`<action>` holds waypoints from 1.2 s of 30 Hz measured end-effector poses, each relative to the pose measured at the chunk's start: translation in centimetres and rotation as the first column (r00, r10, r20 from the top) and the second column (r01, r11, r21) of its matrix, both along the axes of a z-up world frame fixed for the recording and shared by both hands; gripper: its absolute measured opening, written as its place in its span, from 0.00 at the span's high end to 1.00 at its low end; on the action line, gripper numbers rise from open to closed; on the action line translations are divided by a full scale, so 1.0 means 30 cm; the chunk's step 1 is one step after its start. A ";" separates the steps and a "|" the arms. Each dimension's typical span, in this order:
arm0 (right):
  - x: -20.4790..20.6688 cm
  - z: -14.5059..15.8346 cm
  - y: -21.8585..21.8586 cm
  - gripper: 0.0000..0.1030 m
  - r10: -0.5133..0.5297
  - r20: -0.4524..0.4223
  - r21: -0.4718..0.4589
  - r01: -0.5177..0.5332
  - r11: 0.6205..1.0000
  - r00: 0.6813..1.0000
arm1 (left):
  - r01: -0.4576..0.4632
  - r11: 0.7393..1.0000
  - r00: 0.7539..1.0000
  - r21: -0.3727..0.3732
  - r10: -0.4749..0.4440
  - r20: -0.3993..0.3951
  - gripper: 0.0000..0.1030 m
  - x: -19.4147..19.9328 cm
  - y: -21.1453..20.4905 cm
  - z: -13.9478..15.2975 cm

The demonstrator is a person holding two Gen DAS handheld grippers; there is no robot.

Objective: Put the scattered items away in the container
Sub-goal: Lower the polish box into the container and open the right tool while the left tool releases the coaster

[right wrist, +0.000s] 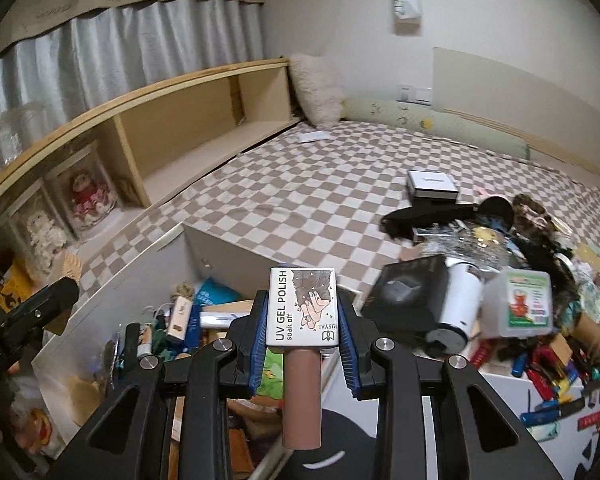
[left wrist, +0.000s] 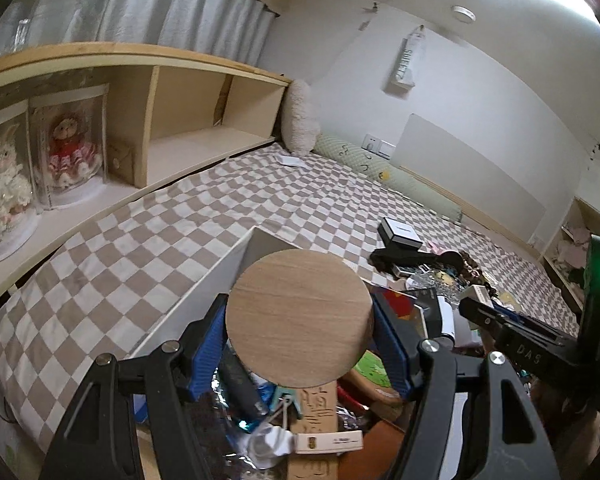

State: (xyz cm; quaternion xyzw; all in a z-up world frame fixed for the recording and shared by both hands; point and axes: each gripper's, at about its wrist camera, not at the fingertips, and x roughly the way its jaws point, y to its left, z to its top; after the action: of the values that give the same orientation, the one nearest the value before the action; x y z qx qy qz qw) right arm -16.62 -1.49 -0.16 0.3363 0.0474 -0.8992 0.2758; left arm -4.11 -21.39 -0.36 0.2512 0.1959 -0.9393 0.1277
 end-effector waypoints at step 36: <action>-0.169 -0.179 -0.350 0.68 0.173 0.221 0.066 -0.191 0.979 0.960 | -0.018 1.000 0.990 0.000 0.017 0.140 0.34 -0.141 -0.050 -0.092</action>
State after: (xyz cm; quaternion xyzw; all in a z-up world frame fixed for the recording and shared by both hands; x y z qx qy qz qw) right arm -21.70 -11.99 -5.53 0.4371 0.0870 -0.8256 0.3460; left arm -8.34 -22.90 -3.13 0.3147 0.1892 -0.9181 0.1492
